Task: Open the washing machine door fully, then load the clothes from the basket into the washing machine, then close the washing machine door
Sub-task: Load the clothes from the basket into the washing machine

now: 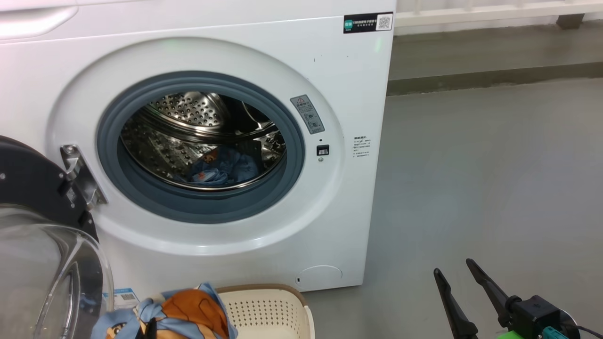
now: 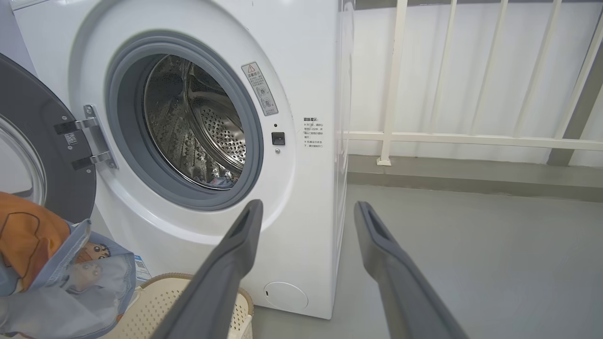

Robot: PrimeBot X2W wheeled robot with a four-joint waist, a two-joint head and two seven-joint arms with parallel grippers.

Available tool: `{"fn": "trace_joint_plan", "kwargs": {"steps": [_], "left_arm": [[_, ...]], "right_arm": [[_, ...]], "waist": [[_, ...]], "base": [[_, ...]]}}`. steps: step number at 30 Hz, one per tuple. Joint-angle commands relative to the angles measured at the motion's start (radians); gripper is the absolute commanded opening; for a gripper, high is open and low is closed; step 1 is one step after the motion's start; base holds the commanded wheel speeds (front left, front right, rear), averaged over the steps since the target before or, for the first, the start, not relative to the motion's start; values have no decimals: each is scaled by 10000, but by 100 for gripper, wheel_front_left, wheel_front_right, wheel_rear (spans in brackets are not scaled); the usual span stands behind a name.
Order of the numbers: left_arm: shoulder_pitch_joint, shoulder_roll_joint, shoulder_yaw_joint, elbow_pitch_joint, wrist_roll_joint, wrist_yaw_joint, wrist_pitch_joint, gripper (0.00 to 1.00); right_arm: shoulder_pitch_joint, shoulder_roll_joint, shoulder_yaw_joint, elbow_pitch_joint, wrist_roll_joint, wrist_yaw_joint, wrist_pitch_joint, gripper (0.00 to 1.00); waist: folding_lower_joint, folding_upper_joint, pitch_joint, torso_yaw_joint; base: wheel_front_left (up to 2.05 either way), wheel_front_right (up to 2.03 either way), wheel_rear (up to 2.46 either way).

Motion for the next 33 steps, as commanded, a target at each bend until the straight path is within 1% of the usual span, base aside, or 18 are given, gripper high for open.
{"fn": "trace_joint_plan", "kwargs": {"steps": [1, 11, 33], "left_arm": [[-204, 219, 433, -377, 67, 80, -37, 0], [202, 301, 487, -1081, 151, 333, -67, 0], [335, 362, 396, -1392, 123, 463, -15, 0]], "right_arm": [[-63, -178, 141, -239, 128, 16, -48, 100], [-7, -214, 40, -219, 71, 16, -48, 100], [7, -168, -2, -166, -6, 16, -48, 100]], "waist": [[0, 0, -56, 45], [0, 0, -107, -3], [0, 0, 1, -209]], "base": [[0, 0, 0], [0, 0, 0], [0, 0, 0]]}}
